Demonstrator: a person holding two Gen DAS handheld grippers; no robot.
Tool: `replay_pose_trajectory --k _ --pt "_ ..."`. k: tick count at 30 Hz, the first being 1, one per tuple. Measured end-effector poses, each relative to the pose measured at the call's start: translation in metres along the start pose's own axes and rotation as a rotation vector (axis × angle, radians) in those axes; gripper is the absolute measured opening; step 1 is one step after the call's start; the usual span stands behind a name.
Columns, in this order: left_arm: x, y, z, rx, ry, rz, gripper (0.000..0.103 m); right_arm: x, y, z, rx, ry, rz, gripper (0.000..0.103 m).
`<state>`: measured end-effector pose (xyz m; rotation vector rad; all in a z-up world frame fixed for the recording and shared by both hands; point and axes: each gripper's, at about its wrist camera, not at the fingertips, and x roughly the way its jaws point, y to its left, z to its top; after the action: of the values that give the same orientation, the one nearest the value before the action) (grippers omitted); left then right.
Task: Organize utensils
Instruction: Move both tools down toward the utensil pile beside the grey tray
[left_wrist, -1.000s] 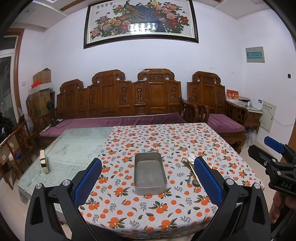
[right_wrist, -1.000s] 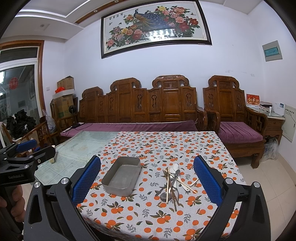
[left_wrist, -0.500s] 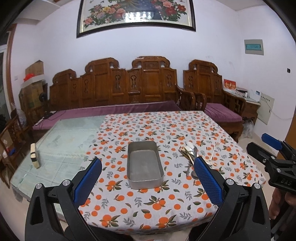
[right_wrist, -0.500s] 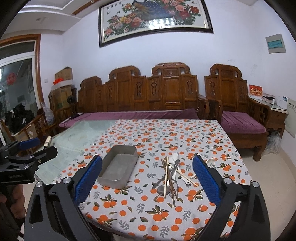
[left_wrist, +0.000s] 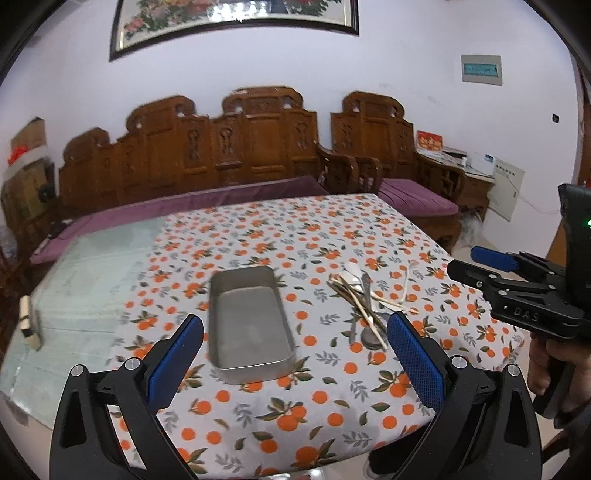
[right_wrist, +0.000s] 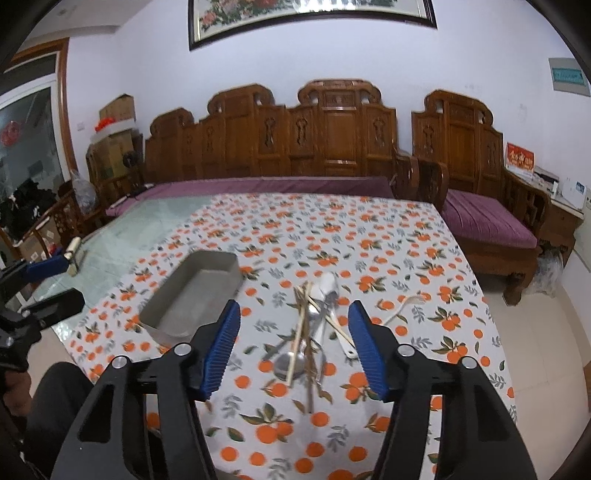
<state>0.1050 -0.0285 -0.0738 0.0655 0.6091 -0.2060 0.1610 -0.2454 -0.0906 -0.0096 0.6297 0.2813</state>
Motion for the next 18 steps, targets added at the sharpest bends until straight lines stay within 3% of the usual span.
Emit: replay_pose_trajectory --k 11,18 --pt "0.078 -0.019 -0.007 -0.001 0.103 -0.061 0.096 0.057 -0.043 -0.020 -0.007 0.117 0.003 0.044" --pt "0.134 -0.039 -0.017 -0.006 0.198 -0.105 0.082 0.078 -0.072 -0.034 0.068 0.170 0.027 0.037"
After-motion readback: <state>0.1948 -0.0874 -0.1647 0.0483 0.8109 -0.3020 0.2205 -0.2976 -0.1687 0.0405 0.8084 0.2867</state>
